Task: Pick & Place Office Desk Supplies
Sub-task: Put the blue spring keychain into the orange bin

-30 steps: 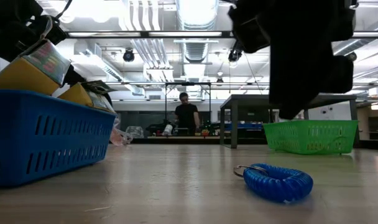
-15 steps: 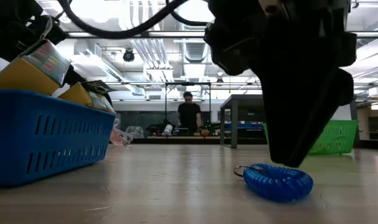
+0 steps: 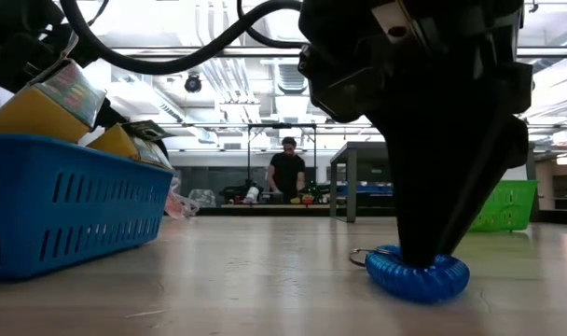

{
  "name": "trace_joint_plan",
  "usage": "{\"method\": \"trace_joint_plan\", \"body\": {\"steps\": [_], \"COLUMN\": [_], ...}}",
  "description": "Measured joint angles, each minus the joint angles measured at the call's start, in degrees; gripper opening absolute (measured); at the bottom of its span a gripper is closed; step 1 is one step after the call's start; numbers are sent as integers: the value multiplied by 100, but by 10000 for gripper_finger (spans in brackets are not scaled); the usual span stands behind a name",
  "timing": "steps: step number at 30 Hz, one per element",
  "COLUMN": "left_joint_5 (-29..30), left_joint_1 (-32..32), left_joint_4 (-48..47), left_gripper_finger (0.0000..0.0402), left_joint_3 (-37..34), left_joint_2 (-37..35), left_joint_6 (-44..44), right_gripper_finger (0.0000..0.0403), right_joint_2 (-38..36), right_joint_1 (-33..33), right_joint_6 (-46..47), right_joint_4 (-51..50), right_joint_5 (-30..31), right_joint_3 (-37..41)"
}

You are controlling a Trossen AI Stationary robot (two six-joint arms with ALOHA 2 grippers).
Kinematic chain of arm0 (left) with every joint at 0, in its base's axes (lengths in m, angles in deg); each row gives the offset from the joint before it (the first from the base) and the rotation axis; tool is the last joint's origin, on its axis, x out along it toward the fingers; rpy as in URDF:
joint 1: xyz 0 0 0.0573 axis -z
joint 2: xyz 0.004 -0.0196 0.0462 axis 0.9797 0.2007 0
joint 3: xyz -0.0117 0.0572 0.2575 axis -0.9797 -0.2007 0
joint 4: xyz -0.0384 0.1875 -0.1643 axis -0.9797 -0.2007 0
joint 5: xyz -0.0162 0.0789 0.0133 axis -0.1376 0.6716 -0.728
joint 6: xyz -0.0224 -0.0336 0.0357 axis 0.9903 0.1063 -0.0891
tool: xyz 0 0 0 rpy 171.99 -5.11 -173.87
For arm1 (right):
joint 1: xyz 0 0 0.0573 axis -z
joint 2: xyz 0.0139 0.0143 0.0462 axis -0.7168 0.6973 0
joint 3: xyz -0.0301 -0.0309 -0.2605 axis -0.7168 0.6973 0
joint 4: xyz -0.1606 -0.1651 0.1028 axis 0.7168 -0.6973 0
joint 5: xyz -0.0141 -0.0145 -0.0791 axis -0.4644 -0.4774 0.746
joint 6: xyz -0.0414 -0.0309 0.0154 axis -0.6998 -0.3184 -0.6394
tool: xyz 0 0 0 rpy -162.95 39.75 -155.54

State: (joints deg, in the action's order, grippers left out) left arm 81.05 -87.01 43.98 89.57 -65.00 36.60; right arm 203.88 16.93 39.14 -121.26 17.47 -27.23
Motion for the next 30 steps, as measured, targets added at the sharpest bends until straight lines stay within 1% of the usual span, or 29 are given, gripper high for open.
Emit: {"method": "trace_joint_plan", "body": {"steps": [9,13,22,30], "left_joint_5": [-1,-1,-1,-1], "left_joint_1": [1,1,-1,0], "left_joint_4": [0,0,0,-38], "left_gripper_finger": [99,99,99,99], "left_joint_3": [0,0,0,0], "left_joint_2": [0,0,0,0], "left_joint_6": [-1,0,-1,-1], "right_gripper_finger": [44,23,13,13], "right_joint_2": [4,7,-16,-433], "right_joint_1": [4,4,13,63], "right_joint_6": [-142,-170,-336,-637], "right_joint_4": [-63,-10,-12,-378], "right_joint_5": [7,7,7,5], "right_joint_3": [12,12,12,30]}}
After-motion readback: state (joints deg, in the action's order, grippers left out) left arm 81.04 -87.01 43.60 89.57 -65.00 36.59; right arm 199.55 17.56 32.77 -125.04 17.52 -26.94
